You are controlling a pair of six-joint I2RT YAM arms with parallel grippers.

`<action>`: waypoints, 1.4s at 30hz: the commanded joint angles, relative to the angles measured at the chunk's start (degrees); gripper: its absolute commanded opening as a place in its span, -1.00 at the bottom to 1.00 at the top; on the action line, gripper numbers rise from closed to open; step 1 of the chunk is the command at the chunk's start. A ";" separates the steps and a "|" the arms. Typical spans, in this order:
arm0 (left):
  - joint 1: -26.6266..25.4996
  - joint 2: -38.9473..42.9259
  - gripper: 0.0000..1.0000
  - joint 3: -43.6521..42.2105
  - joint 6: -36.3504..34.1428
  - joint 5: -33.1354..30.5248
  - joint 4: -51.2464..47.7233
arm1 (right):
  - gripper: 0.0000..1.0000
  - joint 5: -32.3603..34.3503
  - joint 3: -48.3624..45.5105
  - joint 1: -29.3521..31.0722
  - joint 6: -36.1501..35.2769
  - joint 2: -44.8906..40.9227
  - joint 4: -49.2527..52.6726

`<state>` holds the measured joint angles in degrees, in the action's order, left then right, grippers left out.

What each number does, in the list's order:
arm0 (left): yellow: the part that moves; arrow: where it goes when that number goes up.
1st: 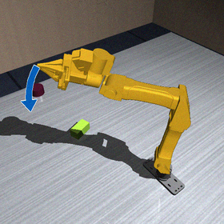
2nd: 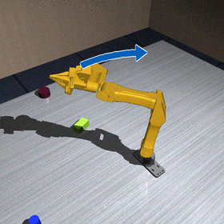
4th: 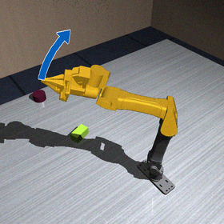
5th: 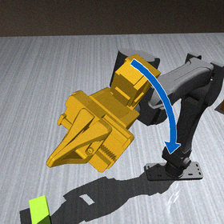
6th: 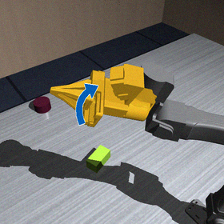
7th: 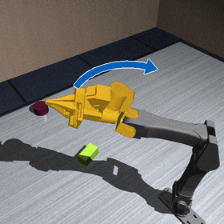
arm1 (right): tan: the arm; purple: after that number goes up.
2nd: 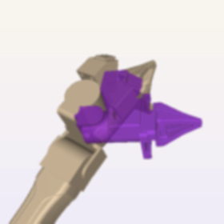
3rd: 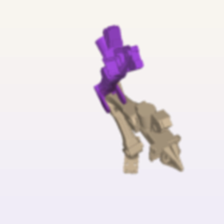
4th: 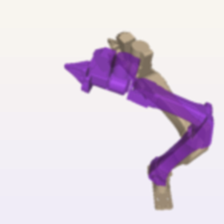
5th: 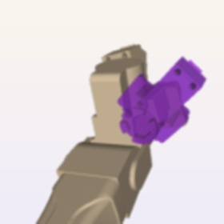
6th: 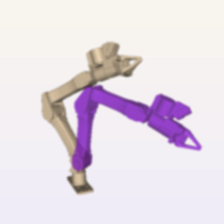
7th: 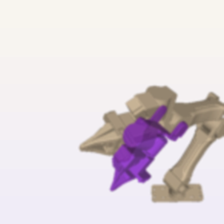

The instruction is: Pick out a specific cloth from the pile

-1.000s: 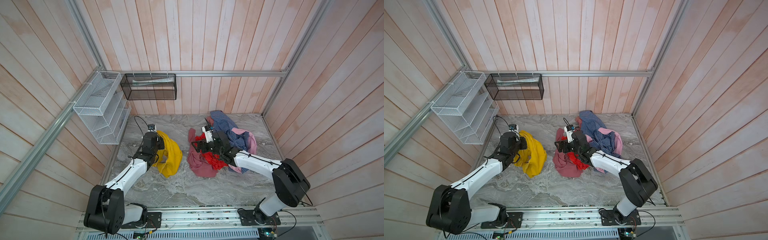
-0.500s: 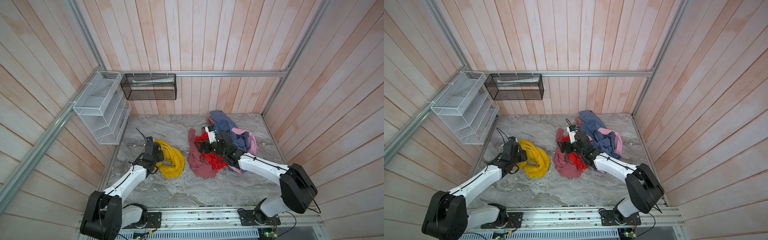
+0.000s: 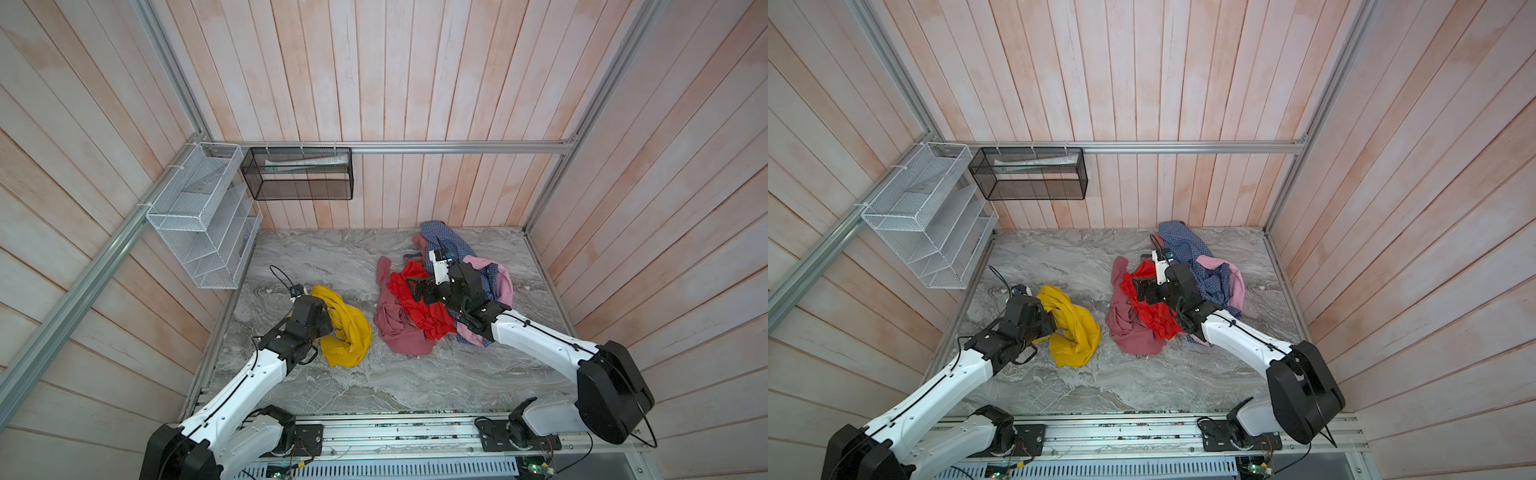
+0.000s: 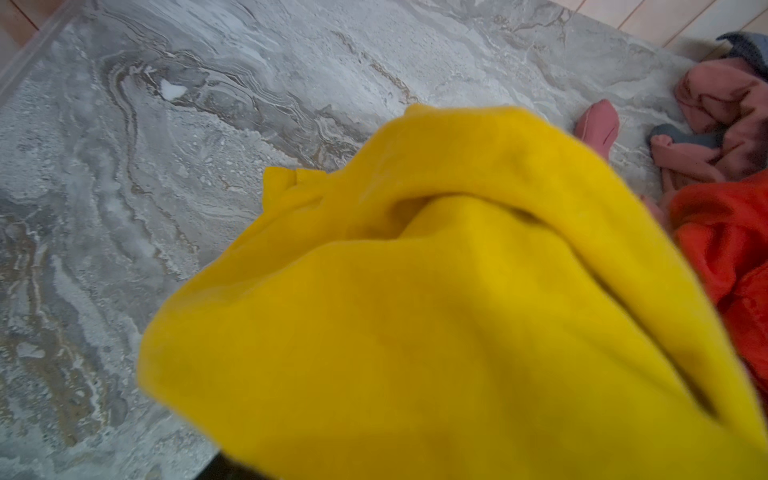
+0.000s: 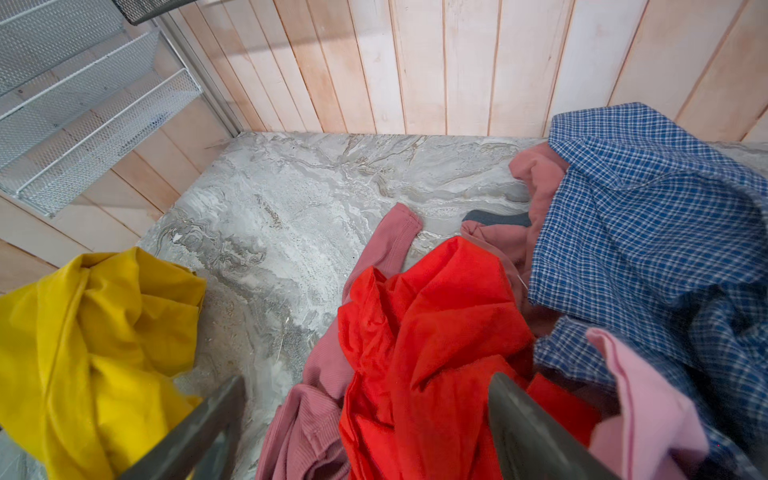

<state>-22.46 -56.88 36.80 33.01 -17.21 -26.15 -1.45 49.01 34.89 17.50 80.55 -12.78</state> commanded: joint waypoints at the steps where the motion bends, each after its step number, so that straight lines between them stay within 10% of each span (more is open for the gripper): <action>1: 1.31 3.10 0.41 3.09 0.11 -0.72 2.15 | 0.83 0.08 -0.73 -0.22 -0.71 -0.58 0.92; 6: 5.94 0.95 0.69 12.78 -6.84 -1.04 0.10 | 0.83 -0.28 -1.46 -0.18 -0.63 -1.25 0.54; 22: 11.29 -11.75 0.68 24.71 -14.90 7.70 12.52 | 0.83 0.79 -1.60 -0.25 -0.45 -3.50 2.79; 31: 9.10 -13.51 0.75 14.70 -21.85 11.66 8.26 | 0.85 1.97 -2.53 -0.55 -2.01 -6.25 5.55; 42: -10.69 -10.04 0.76 3.93 -11.02 7.54 -1.59 | 0.88 1.45 -2.98 -2.37 -2.12 -6.21 6.08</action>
<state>-31.44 -67.29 42.46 17.02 -7.97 -24.16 -0.25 46.54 32.88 16.23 74.89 -7.73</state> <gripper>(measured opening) 0.881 0.937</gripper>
